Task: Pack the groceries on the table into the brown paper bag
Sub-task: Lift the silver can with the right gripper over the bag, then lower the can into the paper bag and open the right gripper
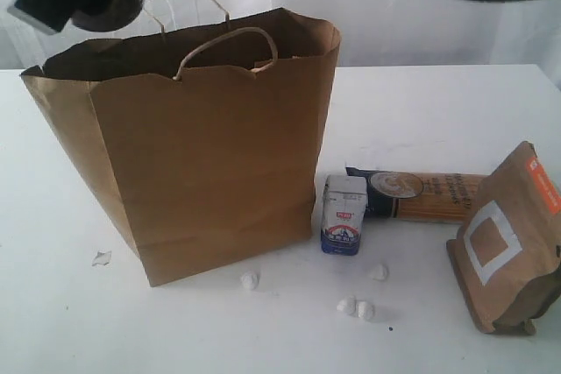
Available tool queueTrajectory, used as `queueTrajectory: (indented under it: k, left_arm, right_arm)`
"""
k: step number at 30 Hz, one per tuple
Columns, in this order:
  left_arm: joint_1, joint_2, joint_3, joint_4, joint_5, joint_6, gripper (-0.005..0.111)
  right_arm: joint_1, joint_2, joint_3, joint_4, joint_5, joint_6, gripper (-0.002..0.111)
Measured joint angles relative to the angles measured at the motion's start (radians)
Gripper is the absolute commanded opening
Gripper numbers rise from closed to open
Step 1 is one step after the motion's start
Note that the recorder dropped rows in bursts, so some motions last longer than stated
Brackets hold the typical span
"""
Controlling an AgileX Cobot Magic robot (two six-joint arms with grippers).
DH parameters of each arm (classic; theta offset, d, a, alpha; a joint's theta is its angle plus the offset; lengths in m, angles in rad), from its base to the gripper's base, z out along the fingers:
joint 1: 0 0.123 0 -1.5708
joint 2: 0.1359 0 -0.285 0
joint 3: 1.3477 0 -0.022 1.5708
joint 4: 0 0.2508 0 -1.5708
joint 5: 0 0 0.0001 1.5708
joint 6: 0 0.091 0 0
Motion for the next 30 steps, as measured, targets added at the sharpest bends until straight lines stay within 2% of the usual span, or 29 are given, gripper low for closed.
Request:
queueTrajectory:
  k: [14,30]
  left_arm:
    - [0.000,0.000,0.000,0.000,0.000,0.000,0.000]
    - [0.000,0.000,0.000,0.000,0.000,0.000,0.000]
  right_arm:
    - [-0.083,0.136,-0.006,-0.061,-0.001,0.094,0.000]
    - [-0.087,0.144,-0.006,0.035,0.191,0.139,0.000]
